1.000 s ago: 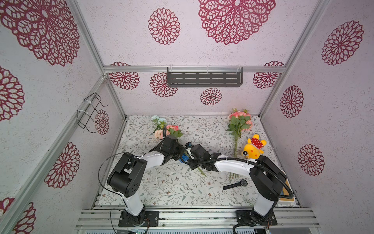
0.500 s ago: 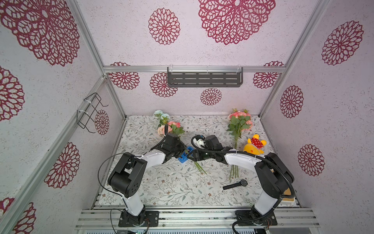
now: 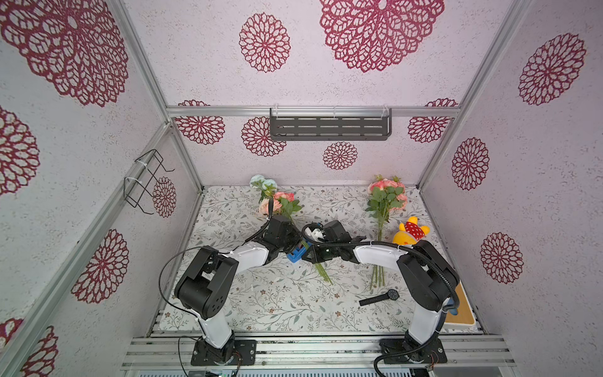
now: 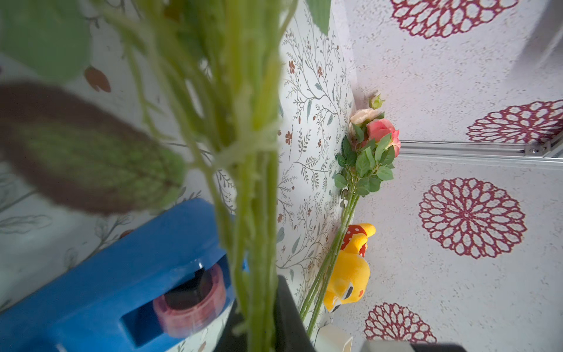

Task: Wrap bouquets with tape
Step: Wrap the tape around the bouquet.

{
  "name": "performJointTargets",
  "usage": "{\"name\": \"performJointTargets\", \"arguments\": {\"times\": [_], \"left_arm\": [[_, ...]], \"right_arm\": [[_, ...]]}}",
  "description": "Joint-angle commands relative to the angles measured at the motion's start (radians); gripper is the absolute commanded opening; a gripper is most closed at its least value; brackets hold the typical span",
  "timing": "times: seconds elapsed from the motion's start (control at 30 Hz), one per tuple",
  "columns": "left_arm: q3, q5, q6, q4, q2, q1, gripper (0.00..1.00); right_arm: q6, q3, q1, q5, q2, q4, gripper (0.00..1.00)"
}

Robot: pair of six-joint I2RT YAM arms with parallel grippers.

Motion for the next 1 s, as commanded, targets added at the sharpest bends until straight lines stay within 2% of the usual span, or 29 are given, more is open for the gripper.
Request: {"name": "performJointTargets", "arguments": {"times": [0.0,0.07,0.17,0.37,0.53,0.67,0.8,0.9,0.97], "left_arm": [[0.009,0.004,0.003,0.033,-0.013,0.007,0.14],[0.000,-0.003,-0.006,0.028,-0.020,0.007,0.29],[0.017,0.010,-0.011,-0.044,-0.019,0.007,0.42],[0.014,0.058,-0.055,0.001,0.022,0.005,0.45],[-0.022,0.093,-0.145,0.184,0.073,0.010,0.45],[-0.036,0.129,-0.202,0.292,0.115,0.008,0.43],[-0.058,0.124,-0.218,0.319,0.114,0.008,0.40],[-0.062,0.118,-0.216,0.320,0.107,0.010,0.25],[-0.067,0.115,-0.214,0.317,0.103,0.013,0.12]], "right_arm": [[-0.126,0.041,0.035,0.280,-0.070,-0.114,0.00],[-0.160,0.065,0.068,0.370,-0.077,-0.148,0.00],[-0.198,0.102,0.112,0.501,-0.079,-0.191,0.00],[-0.241,0.120,0.187,0.704,-0.069,-0.165,0.00],[-0.246,0.077,0.215,0.636,-0.066,-0.041,0.00],[-0.241,0.092,0.228,0.622,-0.039,-0.027,0.00],[-0.233,0.062,0.228,0.553,-0.048,0.030,0.00],[-0.218,0.046,0.228,0.544,-0.053,0.033,0.00],[-0.222,0.043,0.227,0.556,-0.050,0.013,0.00]]}}
